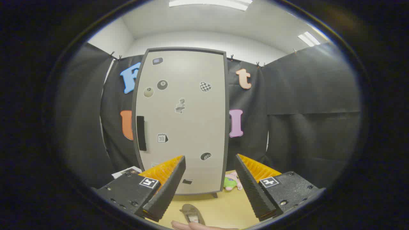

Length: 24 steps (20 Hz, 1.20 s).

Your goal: Open the shoe cabinet door, grab the shoes and put them into the shoe cabinet, then close the shoe cabinet door.

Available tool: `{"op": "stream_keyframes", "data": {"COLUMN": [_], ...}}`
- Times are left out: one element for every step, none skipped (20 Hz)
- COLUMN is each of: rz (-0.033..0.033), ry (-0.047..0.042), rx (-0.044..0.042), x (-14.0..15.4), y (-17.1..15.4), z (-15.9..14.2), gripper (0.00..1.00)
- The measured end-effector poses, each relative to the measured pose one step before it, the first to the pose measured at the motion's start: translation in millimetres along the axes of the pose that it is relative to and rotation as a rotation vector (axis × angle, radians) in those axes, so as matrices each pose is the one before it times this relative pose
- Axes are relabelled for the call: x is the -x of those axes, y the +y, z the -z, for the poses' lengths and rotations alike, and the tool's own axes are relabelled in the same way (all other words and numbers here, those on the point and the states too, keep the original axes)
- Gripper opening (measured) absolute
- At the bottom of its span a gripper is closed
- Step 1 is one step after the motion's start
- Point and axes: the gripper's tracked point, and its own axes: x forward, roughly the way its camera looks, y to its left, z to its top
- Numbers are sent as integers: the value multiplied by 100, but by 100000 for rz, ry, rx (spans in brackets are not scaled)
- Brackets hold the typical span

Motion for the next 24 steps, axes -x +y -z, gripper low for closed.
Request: {"op": "stream_keyframes", "data": {"rz": [1391, -259, -85, 830, 896, 390, 157, 544, 288, -145, -191, -51, -150, 92, -156, -217, -672, -1475, -1121, -676, -559, 6, -361, -585], "ry": [-7, 609, 491, 459, 51, -201, -581, -577, -546, -476, 107, 117, 13, -16, -162, -385, -362, -542, -643, -1009, -1118, -934, -1521, -855], "rx": [-1926, -494, -282, -151, 194, 377, 42, -142, -330, -442, 41, 131, 345, 372, 210, 9, 75, 129, 225, 333, 51, -222, -633, -494], "x": [-67, -42, -41, -98, -152, -131, -13, -44, -55, 7, -2, -10, -17, 50, 54, 135, 44, 50, -57, -89, -204, -234, -417, -545], "y": [-1004, -436, -428, -396, -705, -559, -392, -415, -354, -97, -12, -1, -22, 60, 28, 147, 245, 454, 387, 273, 242, 253, 489, 716], "z": [-176, -156, -28, -5, -117, -160, -191, -171, -92, -173, 50, -42, -58, -105, -11, -159, -91, -219, -158, -323, -304, -377, -460, -409], "gripper": [100, 100, 99, 99, 99, 99, 99, 99, 99, 99, 99, 99, 99, 99, 99, 99, 99, 99, 99, 99, 99, 99, 99, 99]}}
